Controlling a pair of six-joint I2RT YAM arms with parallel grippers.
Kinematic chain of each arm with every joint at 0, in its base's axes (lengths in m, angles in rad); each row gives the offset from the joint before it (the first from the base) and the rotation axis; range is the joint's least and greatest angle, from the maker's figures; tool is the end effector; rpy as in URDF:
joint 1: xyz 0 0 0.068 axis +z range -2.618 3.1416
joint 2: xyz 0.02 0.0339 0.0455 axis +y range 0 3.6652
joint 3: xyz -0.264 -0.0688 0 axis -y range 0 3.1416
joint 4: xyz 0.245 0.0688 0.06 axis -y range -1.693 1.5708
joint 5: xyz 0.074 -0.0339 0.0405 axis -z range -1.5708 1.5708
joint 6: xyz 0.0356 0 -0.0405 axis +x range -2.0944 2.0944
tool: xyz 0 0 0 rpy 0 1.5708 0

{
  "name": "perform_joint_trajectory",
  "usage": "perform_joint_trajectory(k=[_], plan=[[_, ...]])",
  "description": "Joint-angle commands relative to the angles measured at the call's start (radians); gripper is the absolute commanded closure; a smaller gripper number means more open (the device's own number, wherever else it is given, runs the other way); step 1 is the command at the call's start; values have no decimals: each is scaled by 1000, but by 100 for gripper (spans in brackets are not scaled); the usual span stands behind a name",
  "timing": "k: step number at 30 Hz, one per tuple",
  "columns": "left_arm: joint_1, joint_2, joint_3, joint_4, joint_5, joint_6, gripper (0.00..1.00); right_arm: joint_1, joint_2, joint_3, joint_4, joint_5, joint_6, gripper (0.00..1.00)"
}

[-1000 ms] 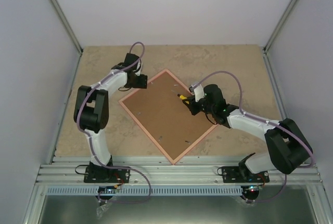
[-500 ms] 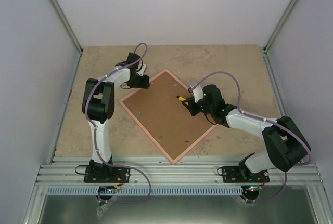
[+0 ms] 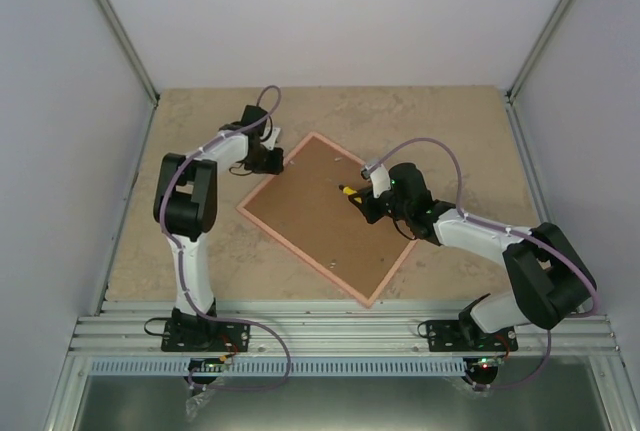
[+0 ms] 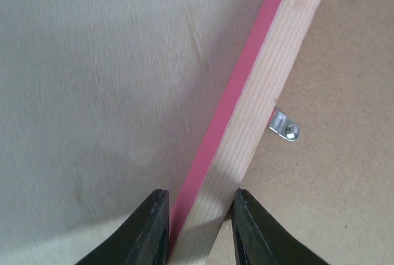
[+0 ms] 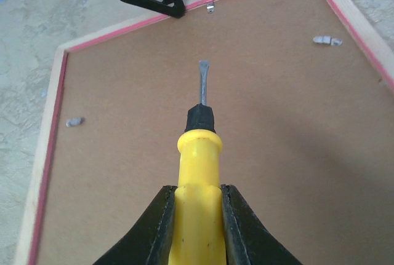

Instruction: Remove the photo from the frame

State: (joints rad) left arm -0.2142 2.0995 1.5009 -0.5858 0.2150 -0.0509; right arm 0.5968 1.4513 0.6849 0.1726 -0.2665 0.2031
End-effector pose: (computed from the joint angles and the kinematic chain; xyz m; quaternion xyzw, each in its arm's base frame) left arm 0.4189 -0.0989 0.1522 0.1001 0.9708 -0.1296 0.1753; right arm 0.2399 0.1744 0.1883 -0.2323 0.8461 0.2892 0.3827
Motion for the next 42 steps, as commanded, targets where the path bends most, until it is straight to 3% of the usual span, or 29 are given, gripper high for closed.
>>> perform_joint_trajectory(k=[1,18,31,42], plan=[[1,-51,-75,-26,-6,-128,74,5,6,23,16,-24,-3,99],[-37,-433,-588,248,55,-465,81,80,93,121,-76,-44,-23,100],[-158,-566,-754,349,9,-593,84,167,236,291,-194,-31,-19,100],[-168,-612,-781,337,-11,-576,83,196,385,421,-241,-7,-13,100]])
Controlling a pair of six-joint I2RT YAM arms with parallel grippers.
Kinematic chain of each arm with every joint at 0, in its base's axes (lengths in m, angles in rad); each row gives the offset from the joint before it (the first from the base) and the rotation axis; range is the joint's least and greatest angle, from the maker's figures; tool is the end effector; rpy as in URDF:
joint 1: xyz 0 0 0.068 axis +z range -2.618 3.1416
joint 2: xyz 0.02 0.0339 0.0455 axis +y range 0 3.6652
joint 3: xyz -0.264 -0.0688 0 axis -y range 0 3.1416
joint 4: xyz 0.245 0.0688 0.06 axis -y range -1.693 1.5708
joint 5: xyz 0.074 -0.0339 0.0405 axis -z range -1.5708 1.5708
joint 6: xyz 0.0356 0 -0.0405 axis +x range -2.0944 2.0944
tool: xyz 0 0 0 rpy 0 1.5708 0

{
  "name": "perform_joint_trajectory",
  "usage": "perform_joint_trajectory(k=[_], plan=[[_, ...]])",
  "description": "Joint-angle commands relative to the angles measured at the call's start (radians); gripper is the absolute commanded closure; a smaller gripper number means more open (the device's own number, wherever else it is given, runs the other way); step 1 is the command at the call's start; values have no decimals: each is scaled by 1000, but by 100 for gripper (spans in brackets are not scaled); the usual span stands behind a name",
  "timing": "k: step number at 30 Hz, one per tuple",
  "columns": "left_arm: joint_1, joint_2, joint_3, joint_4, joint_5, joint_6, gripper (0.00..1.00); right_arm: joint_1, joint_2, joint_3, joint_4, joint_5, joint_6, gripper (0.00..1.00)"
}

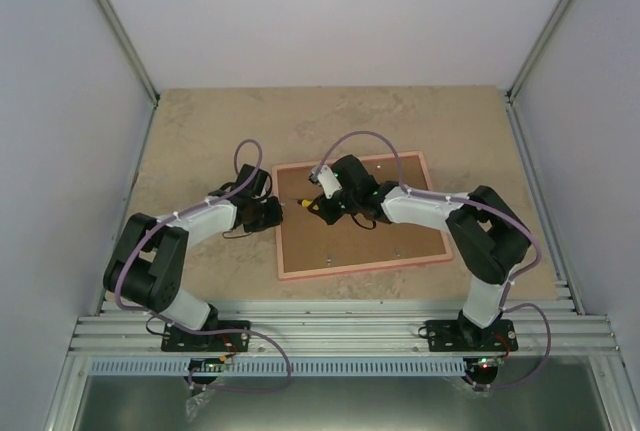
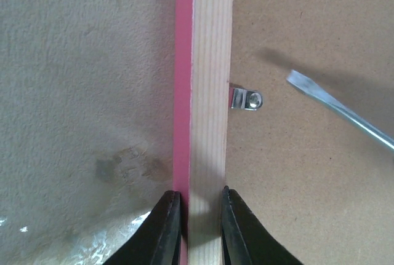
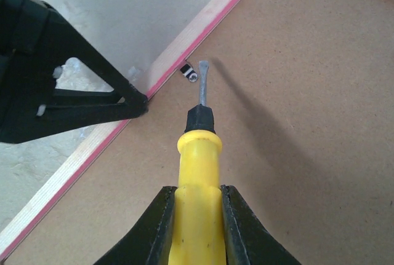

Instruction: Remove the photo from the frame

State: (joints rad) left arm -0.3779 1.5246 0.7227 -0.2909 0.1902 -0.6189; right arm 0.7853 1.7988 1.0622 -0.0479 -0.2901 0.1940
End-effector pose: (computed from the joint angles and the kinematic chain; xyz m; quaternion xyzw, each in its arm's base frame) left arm 0.2498 -0.1064 0.1461 -0.0939 0.9629 -0.1937 0.1629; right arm 0.2601 0.2744 0.1742 -0.3193 0.8582 0.2961 0.2717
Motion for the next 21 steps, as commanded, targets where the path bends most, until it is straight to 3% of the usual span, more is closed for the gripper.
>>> perform_joint_trajectory(k=[1,21], plan=[[-4,-35,-3,41,14,-5,83,8,48,53,-24,15,-4,100],[-4,-31,-3,33,15,1,83,23,112,108,-83,-21,-42,100]])
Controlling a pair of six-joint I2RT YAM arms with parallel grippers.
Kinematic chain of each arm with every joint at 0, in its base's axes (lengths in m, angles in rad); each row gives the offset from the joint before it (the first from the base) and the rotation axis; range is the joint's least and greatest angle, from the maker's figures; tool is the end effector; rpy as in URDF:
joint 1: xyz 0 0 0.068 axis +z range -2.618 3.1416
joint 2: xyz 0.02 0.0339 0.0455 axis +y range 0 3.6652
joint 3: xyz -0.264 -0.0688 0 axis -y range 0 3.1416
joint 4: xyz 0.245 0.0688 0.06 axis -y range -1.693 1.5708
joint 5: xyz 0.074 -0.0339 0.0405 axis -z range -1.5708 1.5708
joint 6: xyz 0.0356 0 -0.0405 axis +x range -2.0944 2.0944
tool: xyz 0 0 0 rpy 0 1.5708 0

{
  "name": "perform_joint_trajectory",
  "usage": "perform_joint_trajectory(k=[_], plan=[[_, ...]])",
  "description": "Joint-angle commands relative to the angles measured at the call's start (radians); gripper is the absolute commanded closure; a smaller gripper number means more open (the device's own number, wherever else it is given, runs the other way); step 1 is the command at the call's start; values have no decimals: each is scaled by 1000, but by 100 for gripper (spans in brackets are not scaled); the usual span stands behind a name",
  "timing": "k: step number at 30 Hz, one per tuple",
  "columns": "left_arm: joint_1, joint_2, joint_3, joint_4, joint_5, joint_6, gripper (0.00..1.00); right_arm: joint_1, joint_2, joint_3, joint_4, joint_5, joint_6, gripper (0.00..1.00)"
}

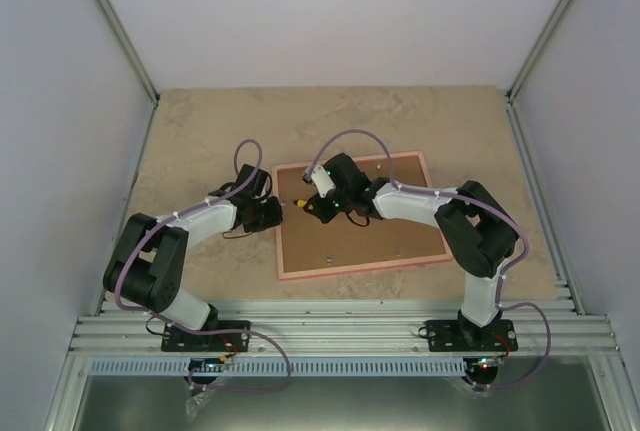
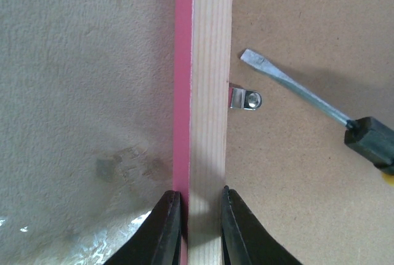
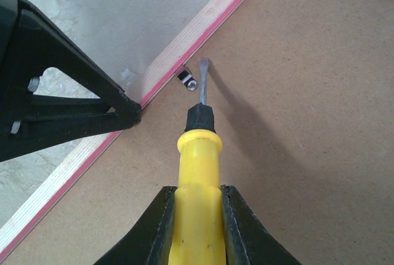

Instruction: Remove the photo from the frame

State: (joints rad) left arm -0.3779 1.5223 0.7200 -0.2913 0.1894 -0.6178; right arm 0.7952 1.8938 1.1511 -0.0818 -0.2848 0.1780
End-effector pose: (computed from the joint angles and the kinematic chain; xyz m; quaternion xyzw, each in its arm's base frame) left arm 0.2491 -0.1061 0.1460 -0.0936 0.9630 -0.1931 0.1628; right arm 0.2717 0.2914 0.1629 -0.3293 0.8625 0.2856 0.2572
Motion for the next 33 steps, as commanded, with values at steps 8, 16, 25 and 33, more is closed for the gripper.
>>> perform_joint_trajectory(k=[8,16,25,33], plan=[[-4,-29,-2,27,4,0,83,27,16,35,-105,-33,-59,100],[-4,-31,-3,25,-5,0,83,31,4,28,-157,-22,-79,100],[-4,-27,-3,24,-11,0,83,36,-20,35,-211,-2,-95,100],[-4,-30,-4,20,-19,-1,83,37,-43,30,-243,43,-98,100]])
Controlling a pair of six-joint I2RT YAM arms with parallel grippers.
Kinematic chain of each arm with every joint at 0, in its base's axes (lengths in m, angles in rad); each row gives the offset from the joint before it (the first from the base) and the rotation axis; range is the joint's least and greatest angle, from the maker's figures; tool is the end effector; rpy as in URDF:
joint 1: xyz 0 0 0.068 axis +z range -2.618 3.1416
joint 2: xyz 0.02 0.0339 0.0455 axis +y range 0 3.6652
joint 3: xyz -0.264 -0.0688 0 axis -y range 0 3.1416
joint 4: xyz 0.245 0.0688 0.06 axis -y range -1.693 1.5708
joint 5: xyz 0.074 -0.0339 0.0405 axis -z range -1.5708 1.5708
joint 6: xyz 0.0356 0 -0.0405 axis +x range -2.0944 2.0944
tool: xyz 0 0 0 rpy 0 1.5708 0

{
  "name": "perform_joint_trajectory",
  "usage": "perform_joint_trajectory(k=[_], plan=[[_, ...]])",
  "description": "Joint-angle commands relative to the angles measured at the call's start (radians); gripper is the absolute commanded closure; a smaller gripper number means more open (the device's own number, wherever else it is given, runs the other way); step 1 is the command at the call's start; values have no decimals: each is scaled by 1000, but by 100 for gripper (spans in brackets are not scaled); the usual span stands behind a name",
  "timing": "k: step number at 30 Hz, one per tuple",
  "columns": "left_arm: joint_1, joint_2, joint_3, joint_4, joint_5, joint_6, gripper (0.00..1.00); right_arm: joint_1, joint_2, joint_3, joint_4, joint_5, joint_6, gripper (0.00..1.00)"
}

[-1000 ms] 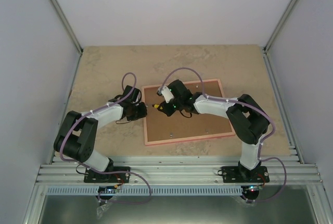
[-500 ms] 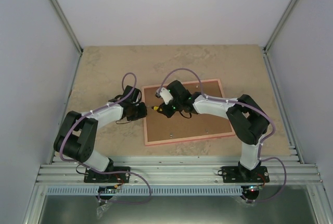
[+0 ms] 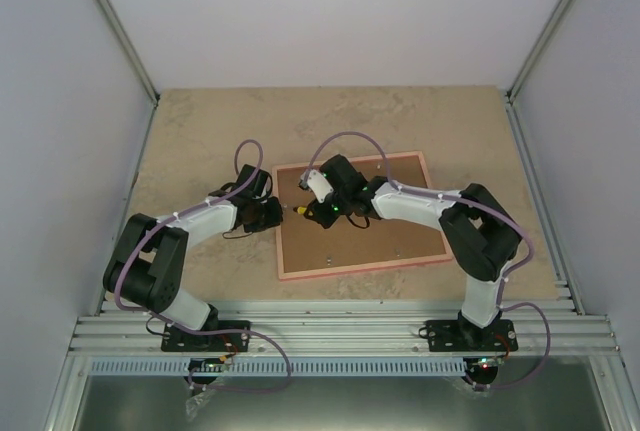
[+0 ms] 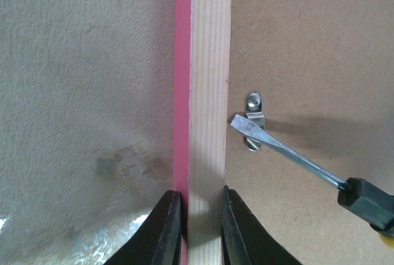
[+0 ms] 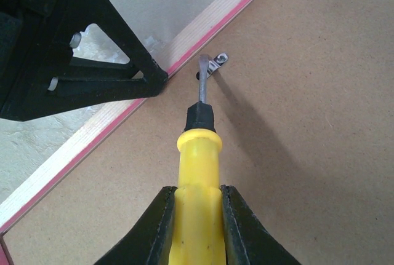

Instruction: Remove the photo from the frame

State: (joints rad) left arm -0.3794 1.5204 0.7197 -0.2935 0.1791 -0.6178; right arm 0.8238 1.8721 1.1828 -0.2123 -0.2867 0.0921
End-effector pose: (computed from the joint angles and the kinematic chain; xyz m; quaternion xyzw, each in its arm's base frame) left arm 0.2488 -0.1060 0.1462 -0.0941 0.9635 -0.1887 0.1649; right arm 0.2594 0.2949 0.1713 -0.3782 0.8562 0.2647 0.2319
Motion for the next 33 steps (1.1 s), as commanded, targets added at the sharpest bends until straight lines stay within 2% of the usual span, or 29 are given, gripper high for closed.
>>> perform_joint_trajectory(k=[1,22,33], plan=[[-3,-29,-3,22,-10,-1,83,8,-23,-2,-115,52,-12,100],[-3,-51,-6,10,-32,-5,83,9,-64,-25,-106,82,0,100],[-3,-62,-15,11,-34,-22,83,-24,-237,-159,68,-4,17,100]])
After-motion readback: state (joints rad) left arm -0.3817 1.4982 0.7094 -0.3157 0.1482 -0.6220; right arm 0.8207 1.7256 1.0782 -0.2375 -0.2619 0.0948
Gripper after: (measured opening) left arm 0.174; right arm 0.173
